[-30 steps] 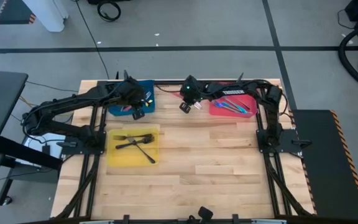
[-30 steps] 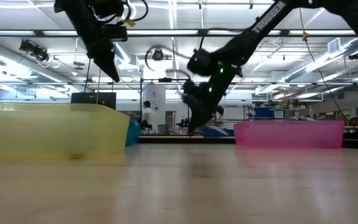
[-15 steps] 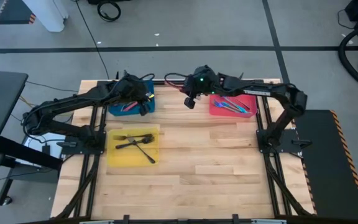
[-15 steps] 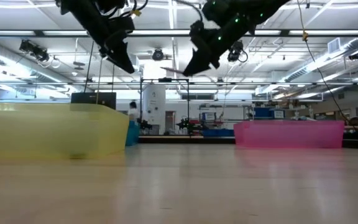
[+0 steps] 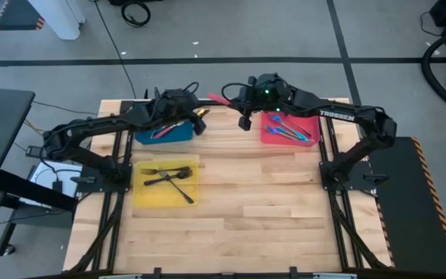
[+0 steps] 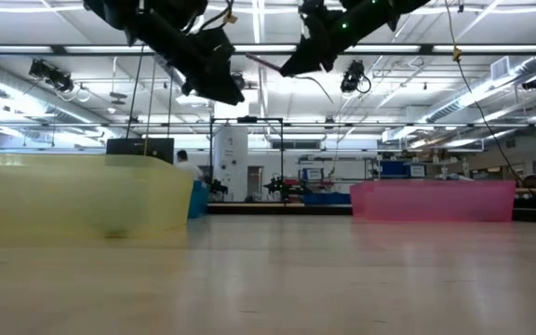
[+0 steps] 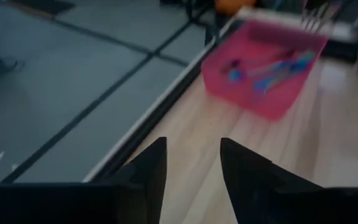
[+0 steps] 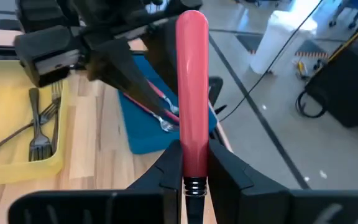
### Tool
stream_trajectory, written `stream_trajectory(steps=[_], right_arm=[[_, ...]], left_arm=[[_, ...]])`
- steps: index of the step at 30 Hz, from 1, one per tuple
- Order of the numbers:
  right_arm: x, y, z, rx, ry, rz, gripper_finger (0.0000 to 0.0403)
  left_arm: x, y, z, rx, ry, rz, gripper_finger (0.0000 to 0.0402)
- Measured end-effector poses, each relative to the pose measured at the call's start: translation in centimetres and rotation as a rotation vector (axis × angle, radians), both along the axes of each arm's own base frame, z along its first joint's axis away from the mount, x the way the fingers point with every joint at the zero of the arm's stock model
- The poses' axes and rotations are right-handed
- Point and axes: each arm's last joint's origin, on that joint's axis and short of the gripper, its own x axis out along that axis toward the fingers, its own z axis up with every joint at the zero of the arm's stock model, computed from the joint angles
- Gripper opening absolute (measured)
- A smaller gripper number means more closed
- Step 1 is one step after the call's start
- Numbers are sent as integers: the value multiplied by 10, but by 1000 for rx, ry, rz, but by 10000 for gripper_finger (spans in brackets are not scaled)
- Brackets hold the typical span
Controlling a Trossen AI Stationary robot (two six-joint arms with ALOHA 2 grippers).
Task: Sort silverware by color (type)
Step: Put the pink fork into the blue bin
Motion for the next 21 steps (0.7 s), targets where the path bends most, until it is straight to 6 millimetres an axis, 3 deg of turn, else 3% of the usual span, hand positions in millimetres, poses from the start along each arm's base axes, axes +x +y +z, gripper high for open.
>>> stream_trajectory(steps=[5, 9, 14, 21], right_arm=[[-9, 7, 13, -94, -5, 25, 54], [-12, 9, 18, -272, 60, -26, 54], [-14, 14, 23, -443, 133, -80, 54], [-12, 21, 25, -502, 140, -45, 54]], left_arm=[[19, -3, 5, 51, -156, -46, 145], [28, -11, 19, 75, -321, -88, 145], [31, -16, 27, 87, -419, -102, 145], [31, -15, 31, 17, -510, -74, 144]])
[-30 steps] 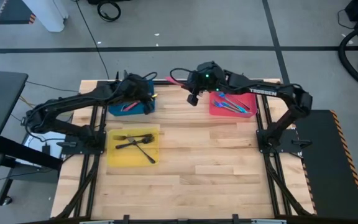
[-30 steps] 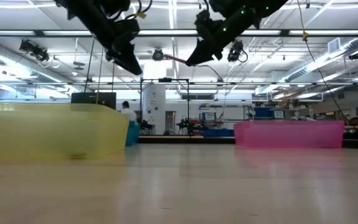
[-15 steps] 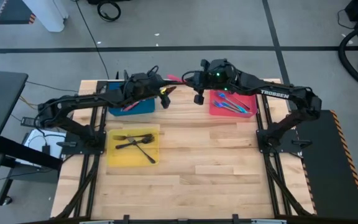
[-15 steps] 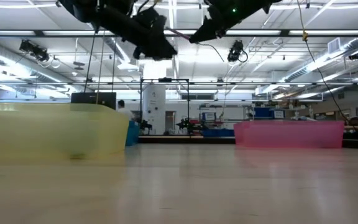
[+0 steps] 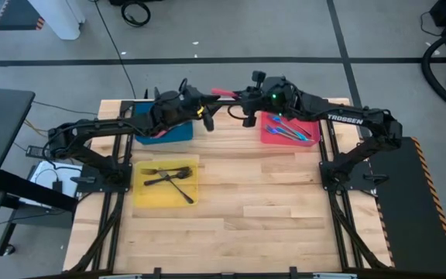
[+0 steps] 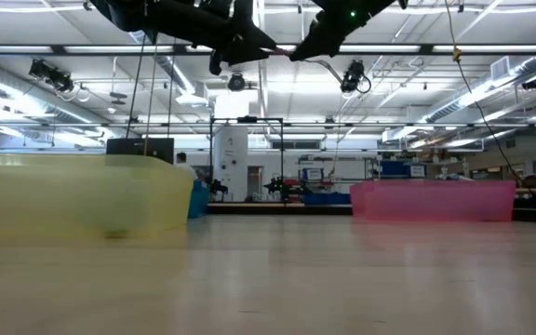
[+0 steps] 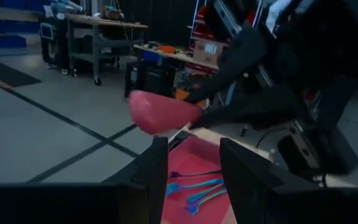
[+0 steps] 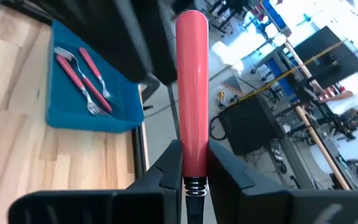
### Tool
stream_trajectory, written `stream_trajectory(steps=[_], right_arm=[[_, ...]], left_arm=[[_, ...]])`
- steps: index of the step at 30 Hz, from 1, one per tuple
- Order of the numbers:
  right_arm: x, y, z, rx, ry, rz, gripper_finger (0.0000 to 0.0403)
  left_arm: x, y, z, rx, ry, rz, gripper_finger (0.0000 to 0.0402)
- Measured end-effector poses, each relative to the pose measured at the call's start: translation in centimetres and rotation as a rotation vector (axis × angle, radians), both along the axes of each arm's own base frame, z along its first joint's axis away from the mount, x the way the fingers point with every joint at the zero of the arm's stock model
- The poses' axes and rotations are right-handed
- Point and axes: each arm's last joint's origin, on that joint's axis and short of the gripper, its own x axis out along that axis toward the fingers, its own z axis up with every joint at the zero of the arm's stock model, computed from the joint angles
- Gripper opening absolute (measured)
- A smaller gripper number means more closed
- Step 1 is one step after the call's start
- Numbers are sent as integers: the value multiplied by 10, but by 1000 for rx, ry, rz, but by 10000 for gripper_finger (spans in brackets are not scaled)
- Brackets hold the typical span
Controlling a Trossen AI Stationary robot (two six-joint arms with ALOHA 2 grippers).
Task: Sort silverware by color (type)
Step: Put the pink fork into the blue bin
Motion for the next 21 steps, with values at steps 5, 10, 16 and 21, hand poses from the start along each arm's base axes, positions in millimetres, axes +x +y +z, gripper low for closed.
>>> stream_trajectory(steps=[5, 10, 16, 21], right_arm=[[2, 4, 2, -12, -20, 15, 54], [4, 8, 3, -28, -18, 31, 54], [6, 12, 2, -33, -13, 47, 54], [6, 12, 4, -38, -28, 47, 54]], left_arm=[[0, 0, 5, -5, -64, 0, 144], [0, 0, 9, -5, -113, 0, 144], [-1, 2, 11, 5, -123, 7, 144], [0, 3, 10, 24, -117, 8, 139]])
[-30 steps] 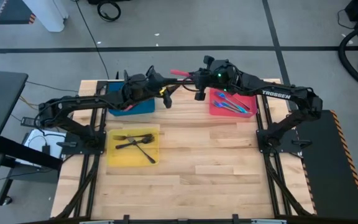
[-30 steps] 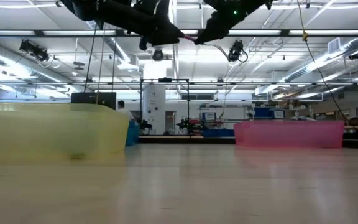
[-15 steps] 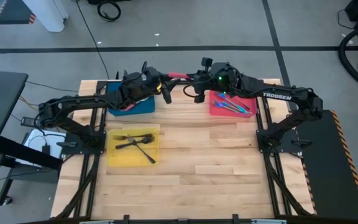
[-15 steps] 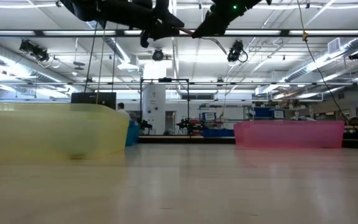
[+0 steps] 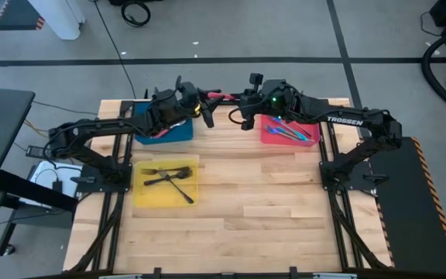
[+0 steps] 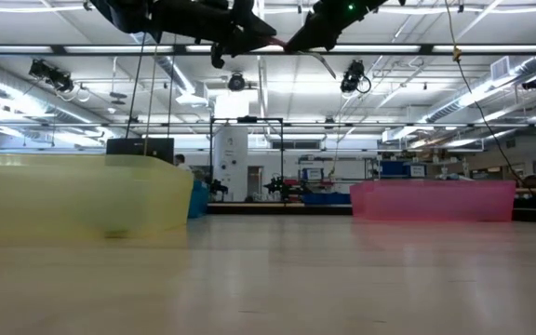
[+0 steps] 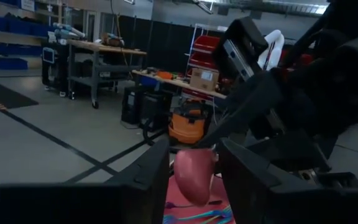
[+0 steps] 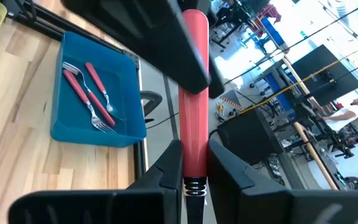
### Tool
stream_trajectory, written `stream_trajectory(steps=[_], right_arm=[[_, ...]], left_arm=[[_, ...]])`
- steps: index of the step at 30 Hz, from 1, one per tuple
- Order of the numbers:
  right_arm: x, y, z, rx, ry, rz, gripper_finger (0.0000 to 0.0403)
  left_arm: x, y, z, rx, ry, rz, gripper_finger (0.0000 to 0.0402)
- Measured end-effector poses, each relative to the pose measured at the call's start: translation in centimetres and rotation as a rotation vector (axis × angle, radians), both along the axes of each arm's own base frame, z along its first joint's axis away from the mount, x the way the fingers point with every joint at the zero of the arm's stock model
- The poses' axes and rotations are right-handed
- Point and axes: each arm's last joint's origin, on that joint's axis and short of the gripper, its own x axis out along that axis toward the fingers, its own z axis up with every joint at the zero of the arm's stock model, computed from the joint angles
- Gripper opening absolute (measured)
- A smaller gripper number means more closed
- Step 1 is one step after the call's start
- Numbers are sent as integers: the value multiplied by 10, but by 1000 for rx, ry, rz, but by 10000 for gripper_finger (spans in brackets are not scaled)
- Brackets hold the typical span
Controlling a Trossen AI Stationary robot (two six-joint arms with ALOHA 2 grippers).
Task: Sort silverware by color (type)
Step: Put the pink fork into the blue bin
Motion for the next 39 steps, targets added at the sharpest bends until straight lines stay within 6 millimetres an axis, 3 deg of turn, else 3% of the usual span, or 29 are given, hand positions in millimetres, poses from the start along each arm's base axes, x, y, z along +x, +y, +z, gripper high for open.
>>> stream_trajectory(steps=[4, 11, 19, 31, 39], right_arm=[[0, 0, 0, 0, 1, 0, 54], [0, 0, -1, -1, 7, 3, 52], [0, 0, -1, 5, 9, 2, 49], [1, -1, 2, 44, -55, -15, 135], [-1, -5, 5, -12, -67, -170, 140]], left_arm=[[1, 0, 1, 24, -4, -4, 110], [1, -1, 3, 77, 1, -11, 24], [1, -1, 2, 110, 23, -6, 24], [0, 1, 2, 167, 61, 22, 24], [-13, 13, -7, 217, 288, 57, 24]])
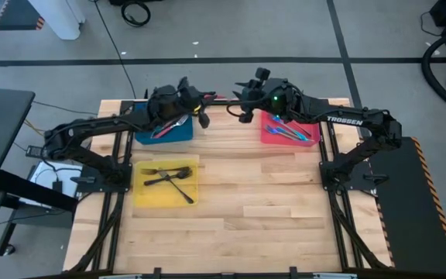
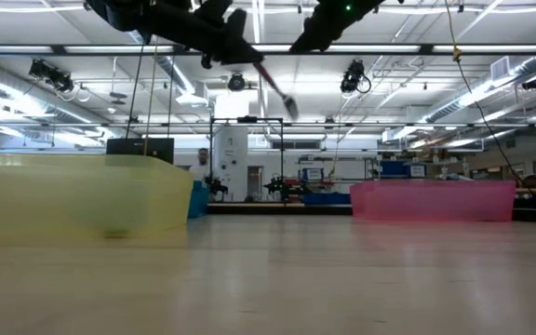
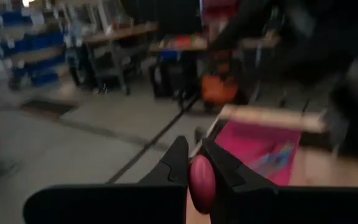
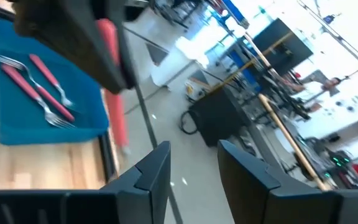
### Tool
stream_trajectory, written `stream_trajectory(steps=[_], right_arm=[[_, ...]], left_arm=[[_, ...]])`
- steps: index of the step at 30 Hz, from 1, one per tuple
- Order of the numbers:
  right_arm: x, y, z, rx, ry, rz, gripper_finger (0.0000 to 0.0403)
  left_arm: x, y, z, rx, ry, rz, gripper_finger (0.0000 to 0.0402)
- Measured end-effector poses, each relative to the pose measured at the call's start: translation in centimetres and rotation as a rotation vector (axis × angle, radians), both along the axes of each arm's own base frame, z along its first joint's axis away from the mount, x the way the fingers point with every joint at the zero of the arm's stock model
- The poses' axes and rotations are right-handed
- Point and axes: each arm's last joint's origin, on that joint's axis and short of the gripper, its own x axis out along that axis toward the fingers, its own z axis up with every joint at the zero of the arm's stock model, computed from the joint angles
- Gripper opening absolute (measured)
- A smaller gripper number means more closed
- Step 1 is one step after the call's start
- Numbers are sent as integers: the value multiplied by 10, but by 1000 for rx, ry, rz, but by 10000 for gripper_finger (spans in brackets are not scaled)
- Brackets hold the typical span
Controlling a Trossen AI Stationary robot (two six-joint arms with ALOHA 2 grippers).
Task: Sort silverware by color (type)
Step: Put the pink fork into the blue bin
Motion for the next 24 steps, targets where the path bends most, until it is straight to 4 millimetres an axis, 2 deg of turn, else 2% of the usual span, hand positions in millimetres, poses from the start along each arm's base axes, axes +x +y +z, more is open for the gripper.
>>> stream_trajectory(steps=[3, 7, 15, 21, 24], right_arm=[[-2, -4, 0, -17, 16, -37, 141], [-4, -9, -1, -23, 27, -54, 141], [-8, -19, -1, -17, 30, -89, 142], [-10, -23, -1, -15, 28, -102, 142], [-10, -24, -1, -15, 28, -106, 142]], left_arm=[[-9, 5, -4, 4, 105, 23, 24], [-23, 4, 1, 57, 208, 42, 31], [-55, -7, -2, 26, 473, 232, 24], [-78, -14, -24, -137, 735, 337, 31], [-83, -16, -29, -197, 780, 359, 30]])
